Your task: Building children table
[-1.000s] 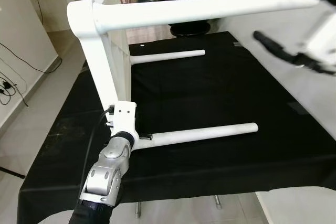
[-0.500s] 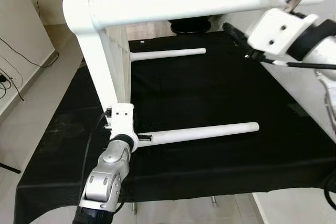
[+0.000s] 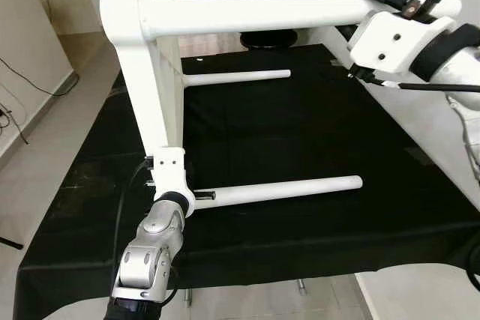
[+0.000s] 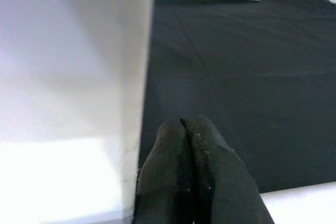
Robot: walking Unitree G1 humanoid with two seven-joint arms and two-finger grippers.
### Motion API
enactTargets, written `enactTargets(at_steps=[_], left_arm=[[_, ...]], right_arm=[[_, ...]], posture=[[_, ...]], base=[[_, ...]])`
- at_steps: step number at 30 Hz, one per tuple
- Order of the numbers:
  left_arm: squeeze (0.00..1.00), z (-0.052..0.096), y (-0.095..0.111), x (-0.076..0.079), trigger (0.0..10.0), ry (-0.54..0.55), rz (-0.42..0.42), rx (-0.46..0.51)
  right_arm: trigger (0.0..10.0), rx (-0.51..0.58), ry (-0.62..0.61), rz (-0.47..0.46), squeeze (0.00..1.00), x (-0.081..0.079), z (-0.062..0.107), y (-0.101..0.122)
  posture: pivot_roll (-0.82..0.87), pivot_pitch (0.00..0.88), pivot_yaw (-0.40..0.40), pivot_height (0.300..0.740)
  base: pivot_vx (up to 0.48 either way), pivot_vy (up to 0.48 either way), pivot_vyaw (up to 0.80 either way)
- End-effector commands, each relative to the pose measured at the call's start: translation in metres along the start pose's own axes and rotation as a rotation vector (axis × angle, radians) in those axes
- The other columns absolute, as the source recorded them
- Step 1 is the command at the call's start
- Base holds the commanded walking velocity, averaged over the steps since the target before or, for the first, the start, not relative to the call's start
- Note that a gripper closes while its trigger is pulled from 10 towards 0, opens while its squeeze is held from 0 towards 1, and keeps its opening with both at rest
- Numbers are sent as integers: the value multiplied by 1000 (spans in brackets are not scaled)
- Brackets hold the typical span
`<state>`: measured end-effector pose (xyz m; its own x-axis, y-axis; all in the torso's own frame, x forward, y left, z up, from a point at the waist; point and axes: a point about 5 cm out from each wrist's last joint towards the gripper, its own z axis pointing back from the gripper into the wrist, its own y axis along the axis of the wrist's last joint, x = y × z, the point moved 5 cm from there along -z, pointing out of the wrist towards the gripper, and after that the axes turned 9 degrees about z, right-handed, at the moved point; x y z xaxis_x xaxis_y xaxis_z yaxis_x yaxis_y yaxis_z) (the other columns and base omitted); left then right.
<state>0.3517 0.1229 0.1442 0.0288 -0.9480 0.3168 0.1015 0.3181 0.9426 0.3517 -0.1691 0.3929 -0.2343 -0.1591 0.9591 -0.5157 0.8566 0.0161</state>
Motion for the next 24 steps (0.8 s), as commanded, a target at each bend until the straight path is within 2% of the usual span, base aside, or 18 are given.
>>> enactTargets(at_steps=[1, 3, 4, 5, 6, 7, 8, 10, 11, 13, 14, 15, 18, 19, 22, 24], left_arm=[[0, 0, -3, -14, 10000, 54, 13, -15], [0, 1, 7, -31, 10000, 142, -12, 40], [0, 1, 7, -31, 10000, 142, -12, 40], [0, 2, 19, -54, 10000, 253, -40, 99], [0, 2, 19, -54, 10000, 253, -40, 99], [0, 4, 24, -64, 10000, 297, -49, 122], [0, 7, 37, -87, 10000, 377, -83, 168], [0, 7, 37, -87, 10000, 377, -83, 168], [0, 11, 49, -107, 10000, 442, -101, 209], [0, 21, 73, -137, 10000, 540, -122, 285], [0, 21, 73, -137, 10000, 540, -122, 285], [0, 28, 89, -149, 10000, 579, -141, 335], [0, 43, 126, -170, 10000, 640, -201, 443], [0, 43, 126, -170, 10000, 640, -201, 443], [0, 56, 170, -180, 10000, 671, -288, 553], [0, 58, 176, -182, 10000, 674, -298, 567]], right_arm=[[0, -5, -5, -31, 0, -1, -1, -2], [0, -11, -6, -35, 0, -1, -1, -3], [0, -11, -6, -35, 0, -1, -1, -3], [0, -18, -9, -39, 0, -1, -1, -5], [0, -18, -9, -39, 0, -1, -1, -5], [0, -20, -10, -40, 0, -1, -1, -5], [0, -29, -12, -44, 0, -1, -1, -7], [0, -29, -12, -44, 0, -1, -1, -7], [0, -37, -13, -47, 0, -1, 0, -9], [0, -52, -13, -55, 0, -1, 0, -12], [0, -52, -13, -55, 0, -1, 0, -12], [0, -63, -12, -66, 0, -2, 0, -14], [0, -92, -5, -91, 0, -6, 0, -19], [0, -92, -5, -91, 0, -6, 0, -19], [0, -148, 8, -127, 0, -15, 1, -30], [0, -157, 10, -131, 0, -17, 2, -32]], posture=[[-110, 25, 4, 740], [-111, 26, 4, 740], [-111, 26, 4, 740], [-113, 26, 5, 740], [-113, 26, 5, 740], [-113, 26, 5, 740], [-113, 27, 7, 740], [-113, 27, 7, 740], [-113, 27, 7, 740], [-109, 27, 5, 740], [-109, 27, 5, 740], [-104, 28, 2, 740], [-103, 28, 2, 740], [-103, 28, 2, 740], [-88, 29, -5, 740], [-88, 29, -5, 740]], base=[[0, 0, 0], [0, 0, 0], [0, 0, 0], [0, 0, 0], [0, 0, 0], [0, 0, 0], [0, 0, 0], [0, 0, 0], [0, 0, 0], [0, 0, 0], [0, 0, 0], [0, 0, 0], [0, 0, 0], [0, 0, 0], [0, 0, 0], [0, 0, 0]])
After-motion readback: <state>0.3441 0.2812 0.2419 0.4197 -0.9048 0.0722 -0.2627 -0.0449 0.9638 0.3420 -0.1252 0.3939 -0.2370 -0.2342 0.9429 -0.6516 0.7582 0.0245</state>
